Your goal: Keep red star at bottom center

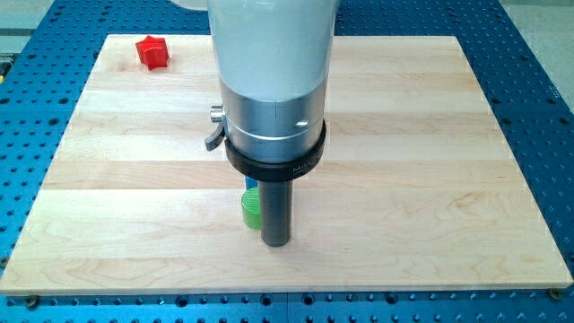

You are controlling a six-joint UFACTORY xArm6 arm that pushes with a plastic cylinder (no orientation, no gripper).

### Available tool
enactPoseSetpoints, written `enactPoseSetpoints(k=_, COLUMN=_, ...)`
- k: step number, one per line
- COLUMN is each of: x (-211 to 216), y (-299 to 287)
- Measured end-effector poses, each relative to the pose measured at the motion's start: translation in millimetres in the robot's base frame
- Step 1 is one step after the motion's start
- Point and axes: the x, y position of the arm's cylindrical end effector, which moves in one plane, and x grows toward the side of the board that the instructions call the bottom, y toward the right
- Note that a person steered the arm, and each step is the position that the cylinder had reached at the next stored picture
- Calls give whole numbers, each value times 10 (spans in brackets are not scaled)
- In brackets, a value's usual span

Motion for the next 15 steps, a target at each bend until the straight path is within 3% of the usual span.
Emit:
enactPoseSetpoints(k=1, x=495, y=-424)
enactPoseSetpoints(k=2, x=-115, y=-1445)
enactPoseSetpoints(k=4, x=-2419, y=-2872)
enactPoseSetpoints(k=5, x=-3494, y=-2811)
enactPoseSetpoints(k=6, x=-3745, y=-1933)
enactPoseSetpoints(k=7, x=-2674, y=-1537)
enactPoseSetpoints(k=8, x=-2726, y=-1354)
enactPoseSetpoints(k=9, x=-3553, y=-1617)
enactPoseSetpoints(k=10, x=-3050, y=-2093)
enactPoseSetpoints(k=11, x=-1922, y=-1118)
enactPoseSetpoints(k=13, x=-1915, y=-1372)
enactPoseSetpoints(k=14, x=-759, y=-1278)
enactPoseSetpoints(k=15, x=-732, y=-1249)
